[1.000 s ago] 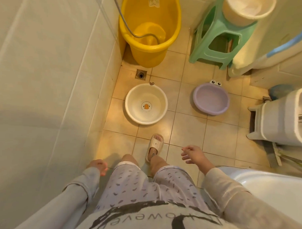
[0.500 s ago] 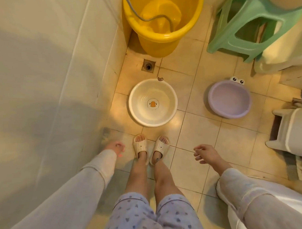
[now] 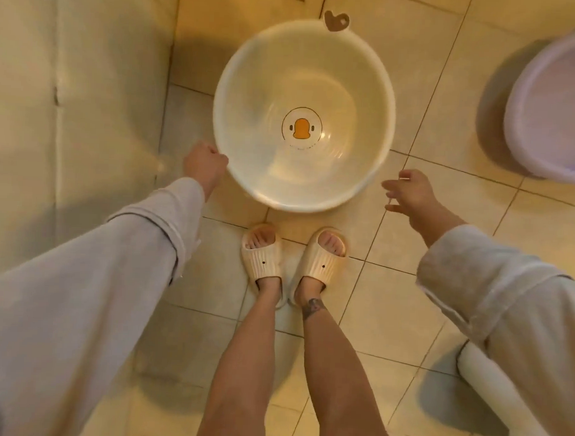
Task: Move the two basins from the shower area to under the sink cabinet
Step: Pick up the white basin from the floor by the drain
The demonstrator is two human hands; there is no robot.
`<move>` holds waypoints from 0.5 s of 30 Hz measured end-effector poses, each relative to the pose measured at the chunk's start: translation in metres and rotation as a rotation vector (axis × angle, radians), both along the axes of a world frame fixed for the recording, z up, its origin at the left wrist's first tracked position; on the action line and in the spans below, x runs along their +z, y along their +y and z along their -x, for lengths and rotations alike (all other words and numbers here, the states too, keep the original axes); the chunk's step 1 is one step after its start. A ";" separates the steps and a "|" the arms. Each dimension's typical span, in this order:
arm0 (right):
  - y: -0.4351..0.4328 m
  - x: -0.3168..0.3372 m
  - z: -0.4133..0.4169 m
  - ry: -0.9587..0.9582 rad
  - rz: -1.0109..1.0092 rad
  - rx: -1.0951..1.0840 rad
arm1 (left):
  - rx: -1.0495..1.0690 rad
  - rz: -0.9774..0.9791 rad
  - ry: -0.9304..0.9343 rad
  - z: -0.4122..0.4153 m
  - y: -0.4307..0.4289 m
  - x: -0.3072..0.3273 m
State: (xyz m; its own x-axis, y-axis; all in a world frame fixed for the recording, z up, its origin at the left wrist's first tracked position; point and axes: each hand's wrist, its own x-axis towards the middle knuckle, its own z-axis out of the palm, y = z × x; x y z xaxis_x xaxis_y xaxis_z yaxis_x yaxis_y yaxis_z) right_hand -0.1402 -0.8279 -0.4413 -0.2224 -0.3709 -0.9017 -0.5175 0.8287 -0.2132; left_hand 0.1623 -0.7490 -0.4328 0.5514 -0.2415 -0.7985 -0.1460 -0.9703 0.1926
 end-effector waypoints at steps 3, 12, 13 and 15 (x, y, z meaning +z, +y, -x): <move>-0.009 -0.063 -0.005 -0.014 -0.011 -0.099 | 0.042 -0.014 -0.030 -0.008 -0.007 -0.061; 0.004 -0.104 -0.006 -0.183 0.062 -0.334 | 0.331 0.047 0.192 -0.020 -0.010 -0.096; 0.006 -0.093 -0.005 -0.185 0.062 -0.342 | 0.353 0.051 0.231 -0.020 -0.009 -0.084; 0.009 -0.064 -0.002 -0.181 0.061 -0.361 | 0.376 0.069 0.283 -0.018 -0.005 -0.055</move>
